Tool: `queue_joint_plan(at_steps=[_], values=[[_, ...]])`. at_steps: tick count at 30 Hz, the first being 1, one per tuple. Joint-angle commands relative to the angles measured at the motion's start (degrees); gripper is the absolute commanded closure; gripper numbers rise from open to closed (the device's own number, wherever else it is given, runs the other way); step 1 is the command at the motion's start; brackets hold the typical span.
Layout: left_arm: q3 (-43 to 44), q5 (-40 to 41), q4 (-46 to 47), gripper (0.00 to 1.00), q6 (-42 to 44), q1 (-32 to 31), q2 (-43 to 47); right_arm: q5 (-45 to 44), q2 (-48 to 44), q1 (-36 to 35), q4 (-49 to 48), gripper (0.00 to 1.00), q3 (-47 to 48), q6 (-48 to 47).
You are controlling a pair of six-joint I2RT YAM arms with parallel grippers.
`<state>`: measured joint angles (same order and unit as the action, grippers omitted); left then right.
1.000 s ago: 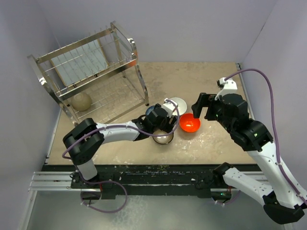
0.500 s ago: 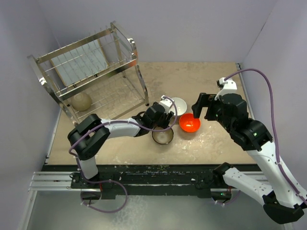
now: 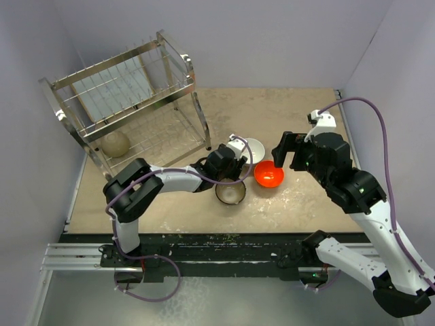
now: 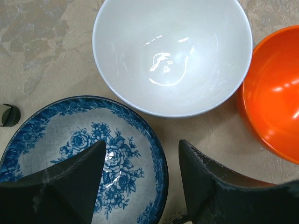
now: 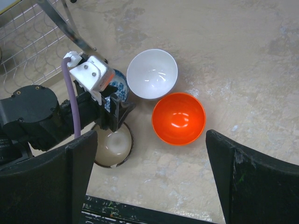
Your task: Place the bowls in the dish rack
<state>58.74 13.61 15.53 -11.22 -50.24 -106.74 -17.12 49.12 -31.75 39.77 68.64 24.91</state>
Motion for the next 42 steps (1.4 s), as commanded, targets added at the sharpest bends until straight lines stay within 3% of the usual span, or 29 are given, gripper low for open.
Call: queue_joint_plan(at_steps=[1, 7, 16, 20, 21, 33, 42], values=[[0.7, -0.1, 1.1, 0.34, 0.2, 0.3, -1.3, -1.3, -0.3, 0.3, -2.0, 0.01, -0.2, 0.2], [0.3, 1.1, 0.9, 0.41, -0.1, 0.4, -1.8, -1.2, -0.5, 0.3, -2.0, 0.01, -0.2, 0.1], [-1.0, 2.7, 0.1, 0.71, -1.2, 0.4, -0.4, -1.2, -0.9, 0.4, -1.8, 0.01, 0.0, 0.1], [-2.2, 2.9, -1.3, 0.98, -2.4, 0.4, 2.6, -1.2, -1.0, 0.4, -1.7, 0.01, 0.3, 0.1], [-2.3, 2.9, -2.3, 1.00, -3.0, 0.3, 3.4, -1.1, -1.0, 0.4, -1.7, 0.01, 0.3, 0.1], [-9.3, 2.2, -7.7, 1.00, -10.0, -2.4, 19.4, -0.7, -1.9, 0.4, -2.0, 0.01, -0.8, 0.9], [-15.8, 7.1, -8.2, 1.00, -14.9, -2.1, 33.0, 0.4, -3.2, 0.4, -2.8, 0.02, -2.3, 1.5]])
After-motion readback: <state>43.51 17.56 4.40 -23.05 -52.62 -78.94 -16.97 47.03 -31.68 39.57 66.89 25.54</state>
